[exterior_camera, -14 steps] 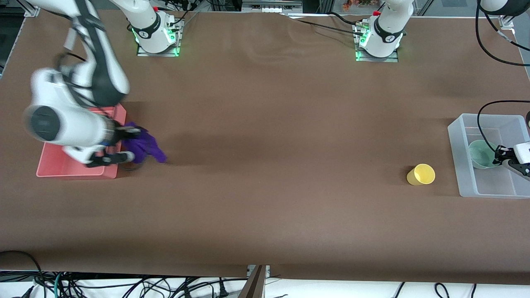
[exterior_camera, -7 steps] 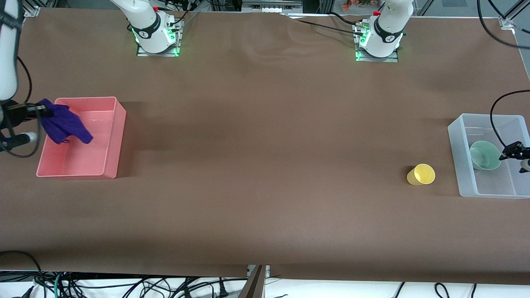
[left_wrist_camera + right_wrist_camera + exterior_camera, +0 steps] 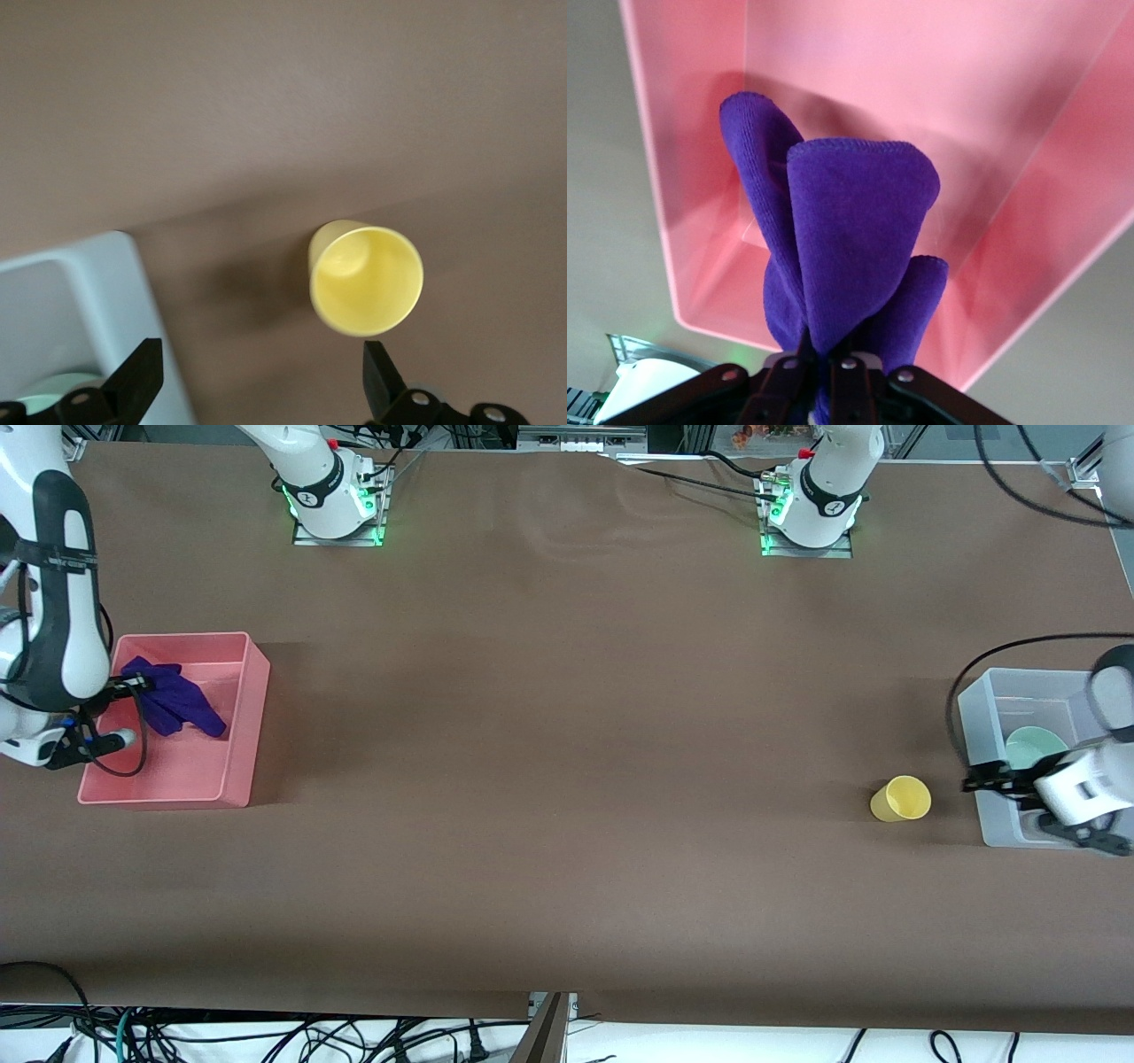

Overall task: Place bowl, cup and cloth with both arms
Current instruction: 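Reach the yellow cup with the left gripper while the right gripper withdraws, then grasp the yellow cup with the left gripper and lift it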

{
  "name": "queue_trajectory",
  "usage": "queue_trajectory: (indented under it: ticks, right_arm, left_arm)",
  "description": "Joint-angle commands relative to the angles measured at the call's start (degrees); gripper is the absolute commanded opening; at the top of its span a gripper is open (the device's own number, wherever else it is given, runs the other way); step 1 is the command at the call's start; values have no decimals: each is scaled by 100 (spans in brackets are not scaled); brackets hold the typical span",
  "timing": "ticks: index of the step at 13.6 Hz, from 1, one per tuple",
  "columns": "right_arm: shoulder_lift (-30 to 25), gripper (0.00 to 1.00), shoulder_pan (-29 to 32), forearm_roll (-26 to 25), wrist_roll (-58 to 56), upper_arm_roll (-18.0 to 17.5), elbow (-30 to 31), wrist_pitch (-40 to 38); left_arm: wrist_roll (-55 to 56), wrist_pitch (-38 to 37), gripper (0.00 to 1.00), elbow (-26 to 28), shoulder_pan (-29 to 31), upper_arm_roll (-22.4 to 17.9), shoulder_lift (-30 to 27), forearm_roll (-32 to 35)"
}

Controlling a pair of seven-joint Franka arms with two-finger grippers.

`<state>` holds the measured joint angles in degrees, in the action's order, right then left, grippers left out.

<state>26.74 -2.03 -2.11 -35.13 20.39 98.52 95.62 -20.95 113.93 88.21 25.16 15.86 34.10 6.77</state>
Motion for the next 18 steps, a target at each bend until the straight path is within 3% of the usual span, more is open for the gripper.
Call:
queue_trajectory:
  ticks: [1, 2, 4, 5, 8, 10, 12, 15, 17, 18]
  right_arm:
    - [-81, 100, 9, 157, 50, 9, 273, 274]
    - [-177, 100, 9, 297, 41, 0, 160, 204]
    - [-362, 100, 1, 369, 24, -61, -470, -486]
    - [-389, 100, -17, 412, 50, -166, -1049, -1074]
    - [-537, 100, -34, 535, 889, -683, -2212, -2194]
    - [-862, 100, -34, 527, 1717, -1062, -2294, -2162]
    - [-1126, 100, -34, 492, 1772, -1195, -2503, -1864]
    - [-1425, 100, -35, 378, 1773, -1336, -2496, -1152]
    - [-1723, 100, -34, 299, 1790, -1327, -2287, -1220]
    - [-1829, 100, -43, 11, 1738, -1353, -2120, -1169]
  left_arm:
    - [337, 330, 90, -49, -28, -13, 491, -192]
    - [337, 436, 73, -14, -28, -4, 579, -219]
    - [346, 472, 7, 21, -2, -4, 676, -220]
    - [337, 472, 0, 100, 7, -4, 677, -228]
    - [337, 463, 0, 100, 7, -4, 668, -299]
    - [355, 428, 0, 83, -19, -4, 642, -299]
    - [390, 306, 0, 39, -20, 4, 484, -299]
    - [338, -667, 0, -197, -11, -4, -104, -203]
    - [172, -1510, 0, -513, 41, -74, -377, -89]
    - [-82, -1784, 0, -654, 86, -83, -448, 217]
